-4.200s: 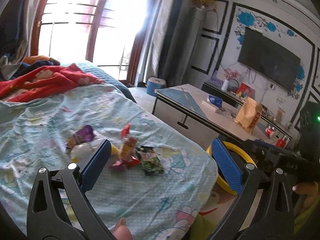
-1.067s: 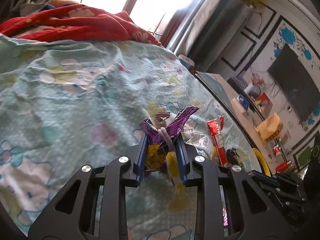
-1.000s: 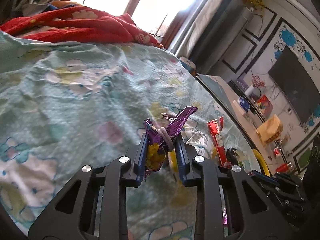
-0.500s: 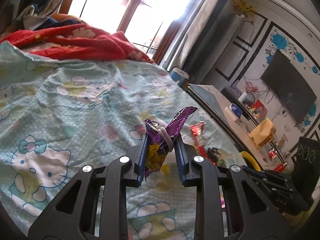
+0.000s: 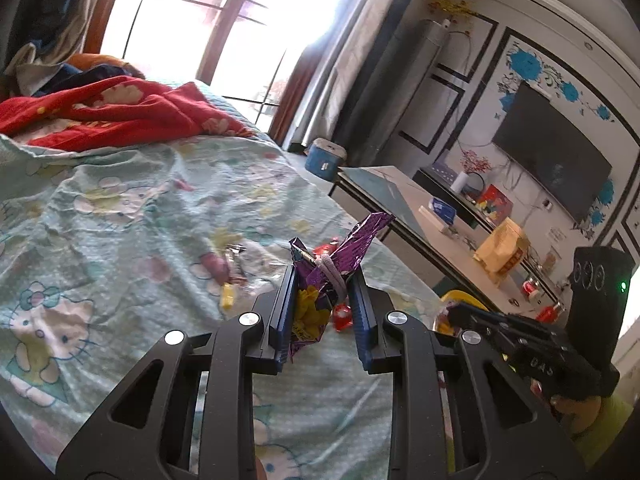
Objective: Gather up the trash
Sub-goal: 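Carry both wrappers over the yellow bin with both grippers, then open both grippers to drop the wrappers into the bin, then move both open grippers back over the remaining trash on the bed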
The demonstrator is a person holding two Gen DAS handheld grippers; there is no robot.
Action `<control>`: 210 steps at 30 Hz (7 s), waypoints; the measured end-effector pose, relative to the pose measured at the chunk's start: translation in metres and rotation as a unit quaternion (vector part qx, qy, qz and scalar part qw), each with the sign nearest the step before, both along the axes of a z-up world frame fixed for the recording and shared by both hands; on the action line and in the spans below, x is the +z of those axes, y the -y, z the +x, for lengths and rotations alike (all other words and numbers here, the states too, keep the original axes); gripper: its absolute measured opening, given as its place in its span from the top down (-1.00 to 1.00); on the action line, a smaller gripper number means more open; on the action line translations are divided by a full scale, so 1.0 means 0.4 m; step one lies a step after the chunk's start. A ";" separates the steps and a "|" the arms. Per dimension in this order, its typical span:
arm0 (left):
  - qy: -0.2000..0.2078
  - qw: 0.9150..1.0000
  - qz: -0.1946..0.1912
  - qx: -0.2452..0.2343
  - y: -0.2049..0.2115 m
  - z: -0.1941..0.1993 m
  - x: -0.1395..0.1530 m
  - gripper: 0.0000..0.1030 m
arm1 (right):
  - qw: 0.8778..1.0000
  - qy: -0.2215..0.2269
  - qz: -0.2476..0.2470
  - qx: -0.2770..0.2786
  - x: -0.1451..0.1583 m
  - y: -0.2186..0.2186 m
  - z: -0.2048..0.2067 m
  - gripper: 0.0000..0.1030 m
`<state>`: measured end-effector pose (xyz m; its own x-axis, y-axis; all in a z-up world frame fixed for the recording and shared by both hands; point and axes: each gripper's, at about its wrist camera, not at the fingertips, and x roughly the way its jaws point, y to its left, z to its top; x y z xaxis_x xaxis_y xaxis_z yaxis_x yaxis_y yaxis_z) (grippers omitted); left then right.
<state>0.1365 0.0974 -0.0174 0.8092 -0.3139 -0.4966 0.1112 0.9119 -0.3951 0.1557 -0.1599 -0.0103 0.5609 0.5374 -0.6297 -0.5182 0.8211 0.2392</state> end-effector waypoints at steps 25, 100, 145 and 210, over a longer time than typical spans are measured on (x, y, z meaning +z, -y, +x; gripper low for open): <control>0.019 0.997 0.024 -0.077 0.215 -0.026 0.031 0.63 | 0.994 0.023 0.015 -0.103 0.059 0.267 0.001 0.84; -0.078 0.943 0.088 -0.312 0.862 0.116 -0.165 0.63 | 0.928 0.001 0.028 -0.371 -0.058 0.879 0.040 0.84; 0.007 0.978 0.105 -0.179 0.694 0.070 -0.069 -0.78 | 0.934 0.019 0.046 -0.354 -0.038 0.790 0.041 -0.35; 0.051 0.993 0.051 0.095 0.076 -0.083 0.009 -0.79 | 0.995 0.060 -0.027 -0.077 0.091 0.137 -0.078 -0.68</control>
<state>0.1035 0.0669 -0.0136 0.8969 -0.1024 -0.4302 -0.0324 0.9550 -0.2949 0.1247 -0.2149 0.0261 0.7060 0.4068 -0.5798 -0.4080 0.9027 0.1365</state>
